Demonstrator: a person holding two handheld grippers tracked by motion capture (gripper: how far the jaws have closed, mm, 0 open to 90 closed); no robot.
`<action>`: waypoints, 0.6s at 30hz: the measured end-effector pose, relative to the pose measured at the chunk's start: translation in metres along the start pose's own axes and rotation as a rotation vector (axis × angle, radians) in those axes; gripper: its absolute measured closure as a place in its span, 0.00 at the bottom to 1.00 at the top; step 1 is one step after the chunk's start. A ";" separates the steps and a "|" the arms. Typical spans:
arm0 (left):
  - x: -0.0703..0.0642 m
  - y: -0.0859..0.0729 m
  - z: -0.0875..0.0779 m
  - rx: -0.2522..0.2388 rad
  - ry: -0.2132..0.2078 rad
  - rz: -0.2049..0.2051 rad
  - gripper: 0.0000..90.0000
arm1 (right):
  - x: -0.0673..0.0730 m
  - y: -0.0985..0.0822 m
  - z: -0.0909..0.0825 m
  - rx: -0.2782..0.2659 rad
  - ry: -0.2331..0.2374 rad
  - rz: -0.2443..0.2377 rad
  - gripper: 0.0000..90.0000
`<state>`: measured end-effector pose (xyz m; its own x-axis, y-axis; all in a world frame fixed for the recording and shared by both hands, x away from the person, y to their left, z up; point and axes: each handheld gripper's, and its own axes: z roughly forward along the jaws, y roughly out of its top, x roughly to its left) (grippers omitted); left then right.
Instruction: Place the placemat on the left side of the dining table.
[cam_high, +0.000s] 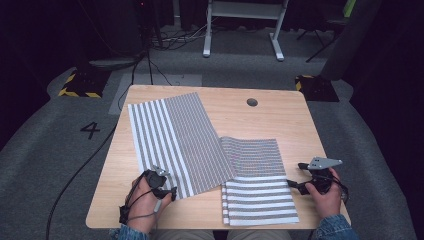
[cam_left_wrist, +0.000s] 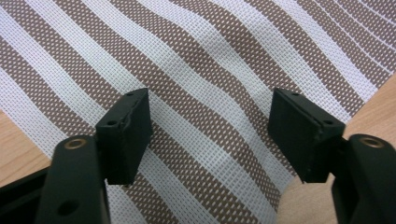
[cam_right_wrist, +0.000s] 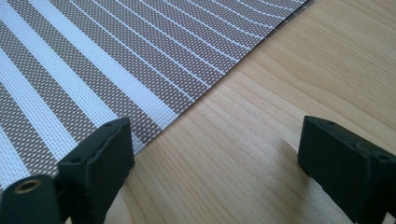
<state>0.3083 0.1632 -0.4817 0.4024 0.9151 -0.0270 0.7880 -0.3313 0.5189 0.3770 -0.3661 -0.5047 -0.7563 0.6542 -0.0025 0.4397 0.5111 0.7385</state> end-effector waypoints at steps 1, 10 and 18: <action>0.001 0.000 0.000 0.002 0.000 0.004 0.37 | 0.000 0.000 0.000 0.000 0.000 -0.001 0.12; 0.013 -0.001 -0.001 -0.055 -0.008 0.013 0.64 | 0.000 0.000 0.000 0.000 0.000 0.000 0.12; 0.033 -0.002 -0.013 -0.087 0.007 0.028 0.87 | 0.000 0.000 0.000 0.000 0.000 0.000 0.12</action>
<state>0.3137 0.1973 -0.4721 0.4202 0.9074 -0.0061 0.7332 -0.3355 0.5915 0.3771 -0.3662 -0.5046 -0.7562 0.6544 -0.0024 0.4400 0.5112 0.7383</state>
